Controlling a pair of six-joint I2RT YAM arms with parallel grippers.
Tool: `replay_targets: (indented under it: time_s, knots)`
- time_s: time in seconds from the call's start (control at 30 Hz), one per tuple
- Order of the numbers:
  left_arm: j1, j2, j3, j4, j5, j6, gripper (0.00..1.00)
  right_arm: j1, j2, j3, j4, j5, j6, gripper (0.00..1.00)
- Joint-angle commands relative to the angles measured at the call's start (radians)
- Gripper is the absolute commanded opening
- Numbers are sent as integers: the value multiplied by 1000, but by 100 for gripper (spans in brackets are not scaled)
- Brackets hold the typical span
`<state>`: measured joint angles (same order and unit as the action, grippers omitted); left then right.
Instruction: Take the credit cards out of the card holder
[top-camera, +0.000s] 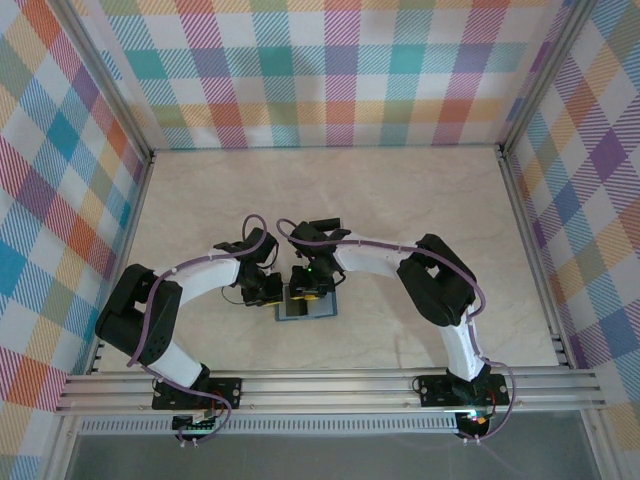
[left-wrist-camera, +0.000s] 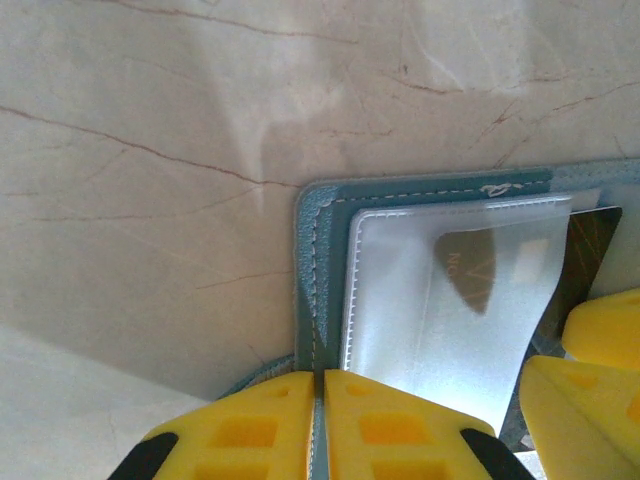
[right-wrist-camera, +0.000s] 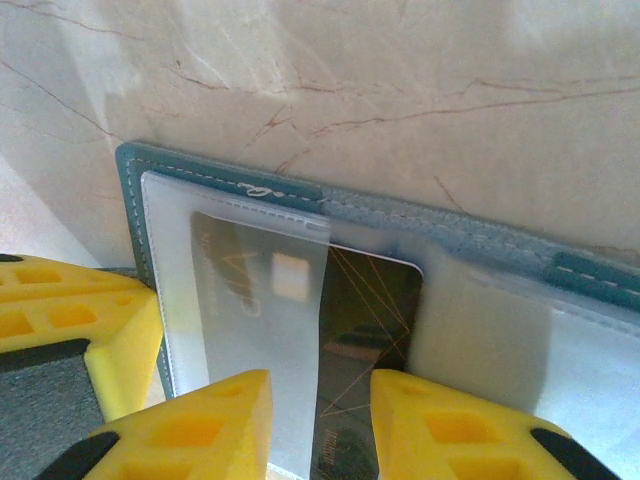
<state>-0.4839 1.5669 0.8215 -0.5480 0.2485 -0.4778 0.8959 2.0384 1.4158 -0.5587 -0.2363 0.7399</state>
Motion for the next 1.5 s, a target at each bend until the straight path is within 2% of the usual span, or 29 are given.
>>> replay_targets:
  time_s: [0.0,0.37,0.6,0.73,0.87,1.1,1.47]
  knots:
    - [-9,-3,3,-29,-6,11,13,-6,-46,-16,7,-4,-6,34]
    - [-25,-64,59,-65,18,5,6,-15,-64,-45,15,-5,2,31]
    - [-49,-9,60,-12,75,-4,2,-22,-35,-55,19,-17,-5,30]
    - [-55,47,58,-17,55,2,0,-23,-24,-70,46,-34,-3,30]
    - [-55,65,43,-26,20,10,0,-27,-23,-92,83,-59,1,26]
    - [-55,97,32,-44,-10,29,0,-43,-36,-140,172,-123,17,25]
    - [-55,123,34,-38,-19,28,0,-61,-144,-282,421,-242,113,22]
